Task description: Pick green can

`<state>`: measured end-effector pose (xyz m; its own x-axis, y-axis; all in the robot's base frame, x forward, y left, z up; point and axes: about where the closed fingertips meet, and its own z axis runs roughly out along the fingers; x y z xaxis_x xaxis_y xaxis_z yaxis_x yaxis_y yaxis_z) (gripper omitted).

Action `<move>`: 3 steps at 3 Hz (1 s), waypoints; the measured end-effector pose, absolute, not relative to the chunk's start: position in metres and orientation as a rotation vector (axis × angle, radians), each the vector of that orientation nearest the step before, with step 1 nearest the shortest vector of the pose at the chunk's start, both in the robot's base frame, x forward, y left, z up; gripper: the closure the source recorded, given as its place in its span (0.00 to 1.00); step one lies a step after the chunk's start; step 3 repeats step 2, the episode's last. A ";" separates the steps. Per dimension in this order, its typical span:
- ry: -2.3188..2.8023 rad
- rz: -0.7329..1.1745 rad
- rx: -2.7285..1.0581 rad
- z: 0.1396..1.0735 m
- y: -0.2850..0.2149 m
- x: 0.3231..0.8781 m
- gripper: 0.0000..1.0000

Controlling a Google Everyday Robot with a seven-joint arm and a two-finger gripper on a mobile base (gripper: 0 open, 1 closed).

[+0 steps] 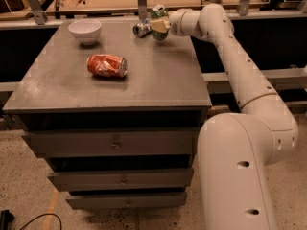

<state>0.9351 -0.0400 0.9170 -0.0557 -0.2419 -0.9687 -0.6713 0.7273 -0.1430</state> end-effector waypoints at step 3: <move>1.591 0.372 -0.817 0.960 -0.035 0.910 1.00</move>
Offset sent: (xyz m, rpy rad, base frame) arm -0.0176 -0.0003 0.0297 -0.0417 -0.0365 0.0211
